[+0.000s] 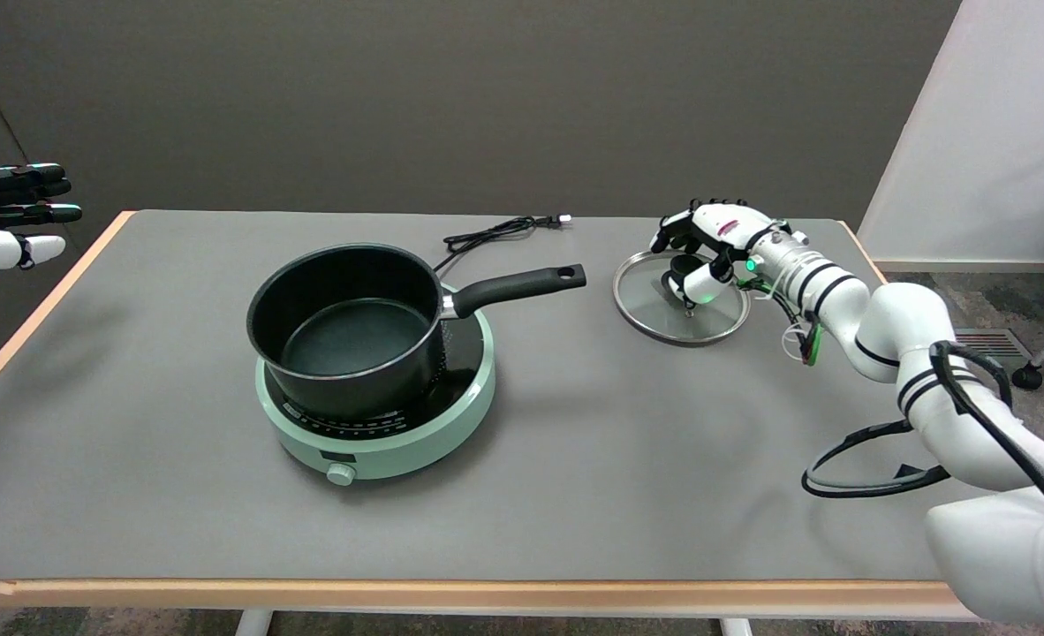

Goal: Pick up the pot lid.

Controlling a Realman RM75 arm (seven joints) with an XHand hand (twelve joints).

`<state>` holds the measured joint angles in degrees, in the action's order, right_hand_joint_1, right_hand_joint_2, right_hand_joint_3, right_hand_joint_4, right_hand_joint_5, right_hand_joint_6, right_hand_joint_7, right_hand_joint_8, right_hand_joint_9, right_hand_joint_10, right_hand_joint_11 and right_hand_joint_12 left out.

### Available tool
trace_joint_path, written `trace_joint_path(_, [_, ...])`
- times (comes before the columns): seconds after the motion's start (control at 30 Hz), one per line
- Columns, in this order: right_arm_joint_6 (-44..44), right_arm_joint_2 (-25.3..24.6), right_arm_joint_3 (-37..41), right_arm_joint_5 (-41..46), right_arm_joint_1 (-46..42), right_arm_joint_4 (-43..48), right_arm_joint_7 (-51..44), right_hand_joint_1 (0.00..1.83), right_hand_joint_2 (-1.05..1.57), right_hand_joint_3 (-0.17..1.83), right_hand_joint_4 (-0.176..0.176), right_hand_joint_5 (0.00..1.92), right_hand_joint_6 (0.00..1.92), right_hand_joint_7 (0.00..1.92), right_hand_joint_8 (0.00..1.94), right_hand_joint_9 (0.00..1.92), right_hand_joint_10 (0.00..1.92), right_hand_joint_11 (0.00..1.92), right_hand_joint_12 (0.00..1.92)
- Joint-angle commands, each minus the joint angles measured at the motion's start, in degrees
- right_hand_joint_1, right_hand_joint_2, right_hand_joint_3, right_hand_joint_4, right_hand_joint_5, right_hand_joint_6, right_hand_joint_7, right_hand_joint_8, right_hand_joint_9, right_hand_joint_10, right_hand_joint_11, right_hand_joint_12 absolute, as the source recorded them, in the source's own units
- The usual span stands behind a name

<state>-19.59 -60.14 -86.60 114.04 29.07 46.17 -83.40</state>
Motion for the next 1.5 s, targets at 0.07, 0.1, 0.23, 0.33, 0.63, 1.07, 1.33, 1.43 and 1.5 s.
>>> trace_joint_path(0.07, [0.2, 1.2, 3.6, 0.3, -6.5, 7.1, 1.4, 1.05, 0.63, 1.09, 0.146, 0.64, 0.44, 0.69, 0.21, 0.66, 0.55, 0.34, 0.79])
trace_joint_path(0.1, [0.2, 1.3, 3.8, 0.3, -7.0, 7.5, 1.4, 1.05, 0.63, 1.09, 0.145, 0.64, 0.44, 0.69, 0.21, 0.66, 0.56, 0.35, 0.79])
trace_joint_path(0.23, [0.4, 1.7, 4.0, 0.0, -8.8, 9.3, 2.6, 1.05, 0.63, 1.09, 0.145, 0.64, 0.44, 0.70, 0.21, 0.67, 0.56, 0.35, 0.80])
trace_joint_path(0.33, [0.7, 2.0, 4.0, -0.1, -9.9, 10.5, 2.7, 1.05, 0.63, 1.10, 0.141, 0.64, 0.43, 0.70, 0.21, 0.67, 0.56, 0.35, 0.80])
trace_joint_path(0.63, [1.9, 3.1, 2.9, -0.1, -11.0, 14.2, 3.1, 1.02, 0.55, 1.06, 0.099, 0.61, 0.35, 0.69, 0.22, 0.66, 0.58, 0.35, 0.82])
trace_joint_path(1.07, [2.8, 2.9, -2.6, -0.5, -5.6, 8.1, 3.1, 1.01, 0.55, 1.06, 0.091, 0.59, 0.32, 0.67, 0.22, 0.65, 0.58, 0.34, 0.82])
trace_joint_path(1.33, [2.5, 3.1, -4.0, -2.8, -2.2, 3.5, 3.1, 1.02, 0.53, 1.07, 0.084, 0.58, 0.30, 0.65, 0.21, 0.64, 0.57, 0.34, 0.81])
trace_joint_path(1.43, [2.2, 3.2, -4.4, -2.8, -1.5, 2.9, 3.1, 1.02, 0.53, 1.07, 0.079, 0.59, 0.29, 0.65, 0.21, 0.64, 0.57, 0.33, 0.81])
trace_joint_path(1.5, [2.2, 3.7, -5.3, -2.8, -1.0, 2.5, 3.2, 1.02, 0.53, 1.07, 0.076, 0.58, 0.29, 0.65, 0.21, 0.64, 0.57, 0.33, 0.81])
